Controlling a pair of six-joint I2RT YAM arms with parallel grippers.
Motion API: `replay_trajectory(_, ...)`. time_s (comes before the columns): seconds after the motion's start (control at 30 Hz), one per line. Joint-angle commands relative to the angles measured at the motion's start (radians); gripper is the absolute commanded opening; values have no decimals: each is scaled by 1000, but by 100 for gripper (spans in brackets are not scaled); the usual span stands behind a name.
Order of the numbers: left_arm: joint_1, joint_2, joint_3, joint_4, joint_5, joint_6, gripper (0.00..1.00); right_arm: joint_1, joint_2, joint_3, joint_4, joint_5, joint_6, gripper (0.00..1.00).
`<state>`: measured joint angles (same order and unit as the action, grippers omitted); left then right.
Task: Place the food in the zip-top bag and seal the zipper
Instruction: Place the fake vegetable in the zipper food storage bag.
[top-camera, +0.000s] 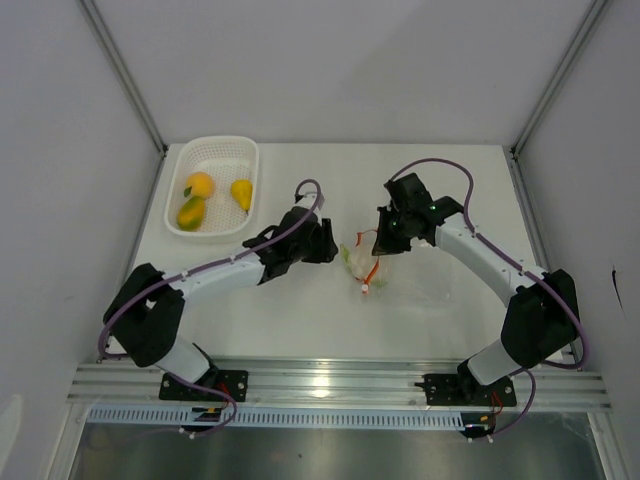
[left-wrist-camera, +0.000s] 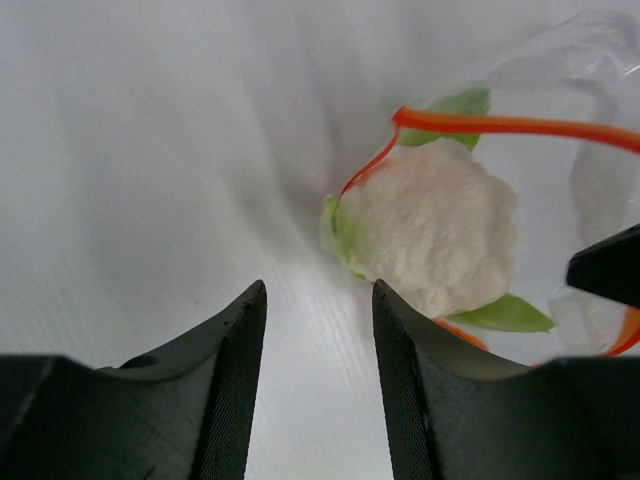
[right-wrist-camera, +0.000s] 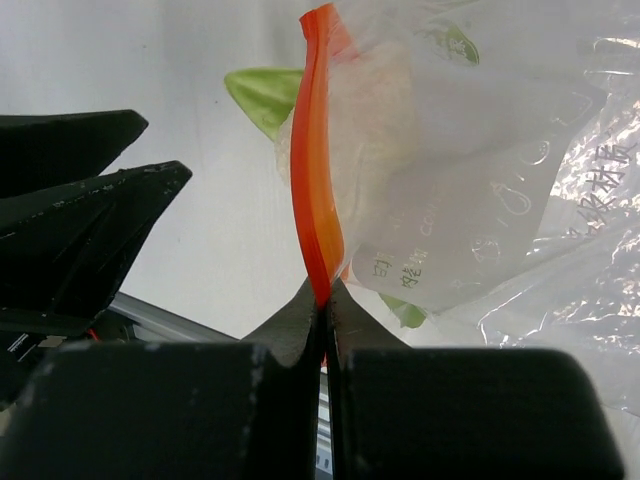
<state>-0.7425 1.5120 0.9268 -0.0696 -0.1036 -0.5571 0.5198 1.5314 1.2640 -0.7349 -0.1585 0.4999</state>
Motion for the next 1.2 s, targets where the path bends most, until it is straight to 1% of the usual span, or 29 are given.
replay_trajectory(0.0, -3, 46, 85, 99, 93, 106, 48, -1, -1, 3, 31, -38, -17, 0)
replay_trajectory(0.1, 18, 85, 105, 113, 134, 85, 44, -1, 1, 11, 23, -42, -23, 0)
replay_trajectory(0.13, 37, 94, 113, 108, 142, 74, 42, -1, 1, 12, 22, -42, -24, 0)
replay_trajectory(0.17, 46, 106, 115, 106, 168, 62, 35, -3, -2, 14, 20, -41, -26, 0)
replay_trajectory(0.27, 74, 145, 107, 100, 195, 33, 32, -4, -5, 15, 17, -41, -35, 0)
replay_trajectory(0.33, 84, 172, 106, 116, 212, 26, 31, -6, -2, 15, 22, -42, -37, 0)
replay_trajectory(0.47, 91, 229, 132, 148, 278, 39, 36, -7, 10, 20, 23, -52, -35, 0)
replay_trajectory(0.53, 92, 247, 133, 133, 292, 25, 36, -7, 13, 23, 25, -52, -37, 0)
replay_trajectory(0.57, 92, 251, 126, 143, 295, 14, 36, -7, 12, 23, 25, -52, -38, 0)
replay_trajectory(0.6, 92, 248, 83, 165, 306, -3, 36, -7, 10, 26, 19, -50, -40, 0)
replay_trajectory(0.63, 92, 238, 66, 206, 327, -19, 36, -9, 7, 26, 19, -47, -41, 0)
replay_trajectory(0.7, 92, 229, 20, 205, 321, -43, 34, -10, 6, 23, 20, -46, -43, 0)
replay_trajectory(0.77, 92, 218, -8, 182, 280, -59, 29, -12, 4, 20, 20, -47, -41, 0)
replay_trajectory(0.8, 91, 202, -32, 183, 271, -78, 28, -12, 4, 17, 26, -49, -38, 0)
replay_trajectory(0.87, 88, 179, -63, 205, 246, -93, 25, -12, 3, 9, 31, -53, -37, 0)
replay_trajectory(0.93, 80, 146, -98, 249, 240, -96, 25, -10, 6, 3, 37, -58, -34, 0)
replay_trajectory(1.07, 74, 172, -66, 237, 298, -102, 24, -6, 6, 0, 40, -62, -31, 0)
replay_trajectory(1.17, 63, 197, -53, 258, 329, -109, 24, -3, 4, -3, 43, -62, -26, 0)
